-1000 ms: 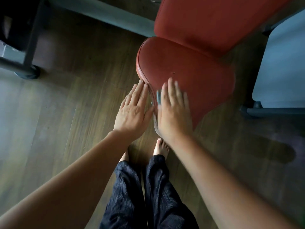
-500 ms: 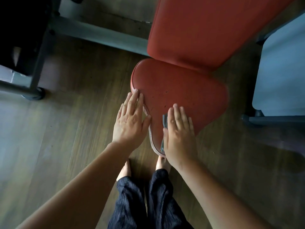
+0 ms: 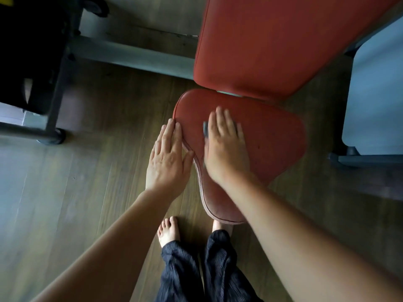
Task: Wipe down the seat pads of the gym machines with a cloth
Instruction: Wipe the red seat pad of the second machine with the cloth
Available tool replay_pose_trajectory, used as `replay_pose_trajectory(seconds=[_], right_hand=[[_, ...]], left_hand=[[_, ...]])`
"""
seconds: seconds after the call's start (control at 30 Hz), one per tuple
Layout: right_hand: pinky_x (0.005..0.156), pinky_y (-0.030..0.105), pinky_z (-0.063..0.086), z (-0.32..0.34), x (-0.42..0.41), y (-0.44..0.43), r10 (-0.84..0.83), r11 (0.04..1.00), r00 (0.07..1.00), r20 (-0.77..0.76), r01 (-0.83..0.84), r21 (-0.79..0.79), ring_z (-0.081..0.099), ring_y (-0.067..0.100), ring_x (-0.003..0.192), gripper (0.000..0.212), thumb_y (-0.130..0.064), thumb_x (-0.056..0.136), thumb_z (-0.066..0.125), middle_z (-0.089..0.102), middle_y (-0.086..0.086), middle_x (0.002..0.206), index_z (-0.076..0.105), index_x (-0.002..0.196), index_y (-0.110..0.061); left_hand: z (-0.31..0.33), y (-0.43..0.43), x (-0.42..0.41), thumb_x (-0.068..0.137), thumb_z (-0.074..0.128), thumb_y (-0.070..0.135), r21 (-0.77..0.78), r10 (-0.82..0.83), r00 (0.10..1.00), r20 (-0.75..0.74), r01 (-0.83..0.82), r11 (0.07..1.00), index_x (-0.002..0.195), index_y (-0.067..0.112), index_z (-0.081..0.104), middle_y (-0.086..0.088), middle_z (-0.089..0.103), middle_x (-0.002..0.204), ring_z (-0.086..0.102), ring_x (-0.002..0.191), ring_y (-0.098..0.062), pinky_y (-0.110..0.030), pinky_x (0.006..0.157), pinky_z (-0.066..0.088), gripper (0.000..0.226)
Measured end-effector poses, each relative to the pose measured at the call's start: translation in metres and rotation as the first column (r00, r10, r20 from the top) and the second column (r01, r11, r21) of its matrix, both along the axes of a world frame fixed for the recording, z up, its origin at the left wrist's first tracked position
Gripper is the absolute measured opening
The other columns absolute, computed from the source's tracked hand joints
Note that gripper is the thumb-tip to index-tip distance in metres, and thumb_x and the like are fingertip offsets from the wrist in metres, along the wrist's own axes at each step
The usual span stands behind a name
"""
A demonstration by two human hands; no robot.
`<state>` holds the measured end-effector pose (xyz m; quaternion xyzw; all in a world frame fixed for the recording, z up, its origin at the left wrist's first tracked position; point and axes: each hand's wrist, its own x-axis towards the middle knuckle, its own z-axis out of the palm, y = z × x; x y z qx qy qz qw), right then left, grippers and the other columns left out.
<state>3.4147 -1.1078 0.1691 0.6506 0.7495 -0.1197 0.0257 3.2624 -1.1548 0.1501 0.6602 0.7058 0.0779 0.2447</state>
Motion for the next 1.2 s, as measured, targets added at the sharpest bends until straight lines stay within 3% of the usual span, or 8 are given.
replay_pose_trajectory(seconds=[0.17, 0.33, 0.5, 0.67, 0.8, 1.0, 1.13, 1.2], right_hand=[[0.125, 0.049, 0.019, -0.005, -0.021, 0.063, -0.218, 0.975, 0.976, 0.023, 0.217, 0.046, 0.017, 0.029, 0.157, 0.066, -0.028, 0.1, 0.043, 0.021, 0.014, 0.169, 0.025, 0.159, -0.005], [0.125, 0.05, 0.021, 0.002, -0.022, -0.001, 0.035, 0.999, 0.998, -0.049, -0.035, -0.001, 0.017, 0.028, 0.157, 0.064, -0.03, 0.1, 0.034, 0.021, 0.011, 0.169, 0.025, 0.159, -0.007], [0.124, 0.048, 0.022, -0.007, -0.048, 0.092, -0.137, 0.989, 0.991, -0.008, 0.137, 0.061, 0.026, 0.03, 0.154, 0.06, -0.028, 0.101, 0.039, 0.031, 0.012, 0.165, 0.032, 0.157, -0.007], [0.126, 0.049, 0.019, -0.007, -0.049, 0.028, 0.154, 0.988, 0.986, -0.068, -0.152, 0.039, 0.02, 0.026, 0.156, 0.059, -0.032, 0.104, 0.031, 0.028, 0.006, 0.167, 0.028, 0.16, -0.013], [0.126, 0.049, 0.017, -0.008, -0.068, 0.095, 0.127, 0.992, 0.991, -0.047, -0.125, 0.035, 0.02, 0.026, 0.156, 0.057, -0.03, 0.103, 0.04, 0.03, 0.006, 0.167, 0.034, 0.158, -0.015], [0.125, 0.049, 0.018, -0.008, -0.025, 0.032, 0.322, 0.947, 0.938, -0.125, -0.319, 0.042, 0.019, 0.027, 0.157, 0.059, -0.03, 0.103, 0.038, 0.024, 0.005, 0.169, 0.031, 0.159, -0.015], [0.124, 0.049, 0.022, -0.008, -0.015, 0.092, 0.051, 0.998, 0.997, -0.052, -0.05, 0.031, 0.027, 0.031, 0.154, 0.06, -0.031, 0.102, 0.036, 0.031, 0.011, 0.166, 0.033, 0.158, -0.01], [0.125, 0.048, 0.02, -0.004, -0.017, 0.069, 0.025, 0.999, 0.999, -0.042, -0.024, 0.03, 0.024, 0.029, 0.155, 0.061, -0.031, 0.101, 0.037, 0.029, 0.009, 0.167, 0.031, 0.158, -0.011]], left_hand=[[-0.001, 0.01, -0.008, 0.109, 0.04, 0.039, -0.007, 0.002, 1.0, 0.009, -0.002, 1.0, 0.167, 0.013, 0.011, -0.006, 0.011, 0.175, 0.006, 0.162, -0.023, -0.041, 0.131, 0.014, 0.07], [-0.004, 0.013, -0.017, 0.109, 0.036, 0.041, -0.019, -0.005, 0.999, 0.032, 0.006, 1.0, 0.167, 0.013, 0.012, -0.007, 0.016, 0.174, 0.008, 0.162, -0.023, -0.04, 0.131, 0.013, 0.068], [-0.004, 0.016, -0.022, 0.109, 0.032, 0.044, -0.043, -0.006, 1.0, 0.028, 0.007, 0.999, 0.167, 0.015, 0.011, -0.005, 0.016, 0.174, 0.005, 0.162, -0.021, -0.035, 0.13, 0.007, 0.068], [-0.005, 0.016, -0.026, 0.11, 0.037, 0.04, -0.03, -0.038, 0.999, 0.013, 0.038, 0.999, 0.167, 0.013, 0.013, -0.004, 0.017, 0.174, 0.006, 0.162, -0.018, -0.029, 0.128, 0.004, 0.067], [-0.003, 0.018, -0.024, 0.109, 0.042, 0.036, -0.024, -0.029, 0.999, 0.028, 0.03, 0.999, 0.167, 0.013, 0.015, -0.005, 0.018, 0.174, 0.009, 0.162, -0.02, -0.033, 0.13, 0.009, 0.068], [-0.002, 0.009, -0.021, 0.109, 0.043, 0.035, -0.022, -0.046, 0.999, 0.017, 0.046, 0.999, 0.167, 0.013, 0.012, -0.005, 0.015, 0.174, 0.009, 0.162, -0.019, -0.035, 0.131, 0.011, 0.069], [0.0, 0.005, -0.014, 0.109, 0.04, 0.037, -0.003, -0.037, 0.999, 0.011, 0.037, 0.999, 0.167, 0.015, 0.012, -0.006, 0.013, 0.175, 0.008, 0.162, -0.021, -0.035, 0.13, 0.01, 0.068], [0.002, 0.005, -0.01, 0.108, 0.041, 0.034, 0.03, -0.032, 0.999, 0.002, 0.032, 0.999, 0.167, 0.013, 0.016, -0.008, 0.014, 0.174, 0.009, 0.162, -0.024, -0.04, 0.131, 0.012, 0.067]])
